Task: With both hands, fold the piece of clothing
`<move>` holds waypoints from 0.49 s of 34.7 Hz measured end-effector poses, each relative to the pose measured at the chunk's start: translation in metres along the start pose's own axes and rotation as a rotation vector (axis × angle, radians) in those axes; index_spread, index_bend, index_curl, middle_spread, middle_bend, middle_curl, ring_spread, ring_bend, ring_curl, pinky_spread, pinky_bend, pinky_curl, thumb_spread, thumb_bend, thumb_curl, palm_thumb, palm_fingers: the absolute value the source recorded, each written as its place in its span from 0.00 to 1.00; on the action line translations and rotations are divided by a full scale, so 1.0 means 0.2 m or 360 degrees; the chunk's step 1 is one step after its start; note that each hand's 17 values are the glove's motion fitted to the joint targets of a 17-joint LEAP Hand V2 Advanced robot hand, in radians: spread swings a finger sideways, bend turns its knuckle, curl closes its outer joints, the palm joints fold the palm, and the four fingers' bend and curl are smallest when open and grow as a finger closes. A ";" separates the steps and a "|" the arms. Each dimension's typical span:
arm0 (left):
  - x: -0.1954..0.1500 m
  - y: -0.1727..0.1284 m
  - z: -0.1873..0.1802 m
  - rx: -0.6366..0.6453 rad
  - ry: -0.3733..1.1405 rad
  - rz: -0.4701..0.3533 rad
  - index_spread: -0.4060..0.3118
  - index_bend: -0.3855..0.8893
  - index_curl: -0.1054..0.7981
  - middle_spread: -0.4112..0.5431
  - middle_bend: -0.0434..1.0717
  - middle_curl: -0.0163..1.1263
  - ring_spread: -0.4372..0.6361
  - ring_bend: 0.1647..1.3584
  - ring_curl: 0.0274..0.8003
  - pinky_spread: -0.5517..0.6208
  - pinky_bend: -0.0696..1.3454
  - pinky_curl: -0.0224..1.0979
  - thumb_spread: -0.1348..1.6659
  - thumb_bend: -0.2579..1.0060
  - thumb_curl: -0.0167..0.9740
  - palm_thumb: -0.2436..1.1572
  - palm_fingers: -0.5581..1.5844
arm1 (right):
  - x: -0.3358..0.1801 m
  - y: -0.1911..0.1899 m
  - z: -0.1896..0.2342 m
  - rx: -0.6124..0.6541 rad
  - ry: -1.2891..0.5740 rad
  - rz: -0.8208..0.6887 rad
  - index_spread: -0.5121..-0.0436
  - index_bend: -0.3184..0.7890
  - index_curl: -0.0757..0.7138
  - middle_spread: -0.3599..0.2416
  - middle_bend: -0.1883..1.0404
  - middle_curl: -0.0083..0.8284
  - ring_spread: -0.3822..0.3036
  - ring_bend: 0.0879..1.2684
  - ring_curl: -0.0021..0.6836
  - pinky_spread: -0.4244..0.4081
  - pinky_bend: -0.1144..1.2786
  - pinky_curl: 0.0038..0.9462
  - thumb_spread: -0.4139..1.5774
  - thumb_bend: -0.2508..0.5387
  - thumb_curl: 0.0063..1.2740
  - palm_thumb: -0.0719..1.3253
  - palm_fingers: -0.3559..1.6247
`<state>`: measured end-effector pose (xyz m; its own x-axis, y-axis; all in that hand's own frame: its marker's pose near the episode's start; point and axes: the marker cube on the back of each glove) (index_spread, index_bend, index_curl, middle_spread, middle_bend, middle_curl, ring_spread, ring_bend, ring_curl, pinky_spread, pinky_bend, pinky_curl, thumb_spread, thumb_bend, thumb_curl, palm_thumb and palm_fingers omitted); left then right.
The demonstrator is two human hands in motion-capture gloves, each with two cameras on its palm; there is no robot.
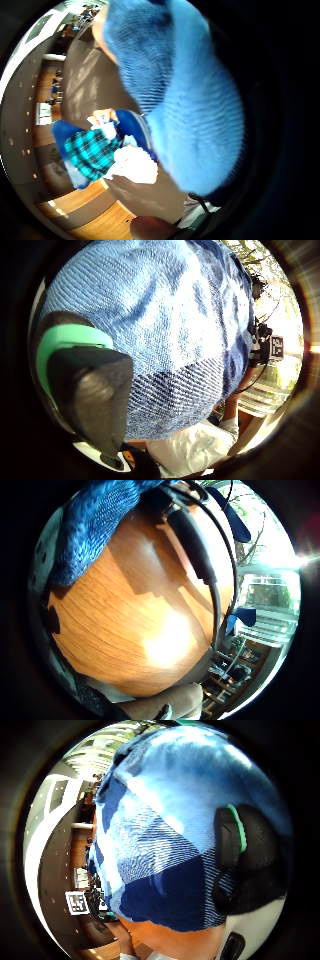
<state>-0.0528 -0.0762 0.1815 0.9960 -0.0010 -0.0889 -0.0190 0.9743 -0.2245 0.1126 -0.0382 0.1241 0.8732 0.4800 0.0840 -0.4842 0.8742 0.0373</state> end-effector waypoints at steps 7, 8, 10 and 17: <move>0.15 -0.11 -0.03 0.0017 0.0017 0.0064 0.40 0.44 0.52 0.47 0.18 0.32 0.60 0.29 0.37 0.68 0.37 0.38 0.84 0.18 0.16 0.18 0.36 | 0.01 -0.02 -0.16 0.0314 -0.0147 -0.0007 0.41 0.41 0.51 0.38 0.39 0.49 0.37 0.26 0.46 0.51 0.39 0.33 0.90 0.49 0.31 0.70 0.57; 0.19 -0.14 -0.03 0.0000 0.0009 0.0087 0.40 0.44 0.52 0.47 0.19 0.32 0.61 0.29 0.37 0.69 0.37 0.38 0.85 0.18 0.16 0.17 0.36 | 0.02 -0.04 -0.20 0.0294 -0.0323 0.0027 0.41 0.38 0.50 0.36 0.39 0.49 0.32 0.28 0.47 0.48 0.41 0.33 0.89 0.49 0.32 0.71 0.61; 0.28 -0.18 -0.06 -0.0042 -0.0007 0.0149 0.40 0.43 0.52 0.47 0.19 0.32 0.63 0.29 0.36 0.72 0.37 0.38 0.85 0.19 0.16 0.16 0.36 | 0.05 -0.09 -0.28 0.0218 -0.0752 0.0112 0.40 0.34 0.47 0.32 0.39 0.50 0.26 0.33 0.50 0.40 0.45 0.36 0.85 0.47 0.34 0.72 0.68; 0.36 -0.19 -0.21 -0.0102 -0.0009 0.0244 0.42 0.42 0.52 0.50 0.18 0.31 0.68 0.31 0.37 0.77 0.41 0.38 0.86 0.19 0.15 0.16 0.35 | -0.03 -0.18 -0.73 0.0336 -0.1406 0.0136 0.43 0.31 0.42 0.29 0.35 0.50 0.21 0.42 0.59 0.30 0.52 0.41 0.76 0.43 0.39 0.77 0.72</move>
<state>0.0166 -0.1232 0.1435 0.9816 0.1478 -0.1212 -0.1759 0.9466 -0.2701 0.1329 -0.0624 -0.0237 0.5158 0.2361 0.8235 -0.6213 0.7649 0.1699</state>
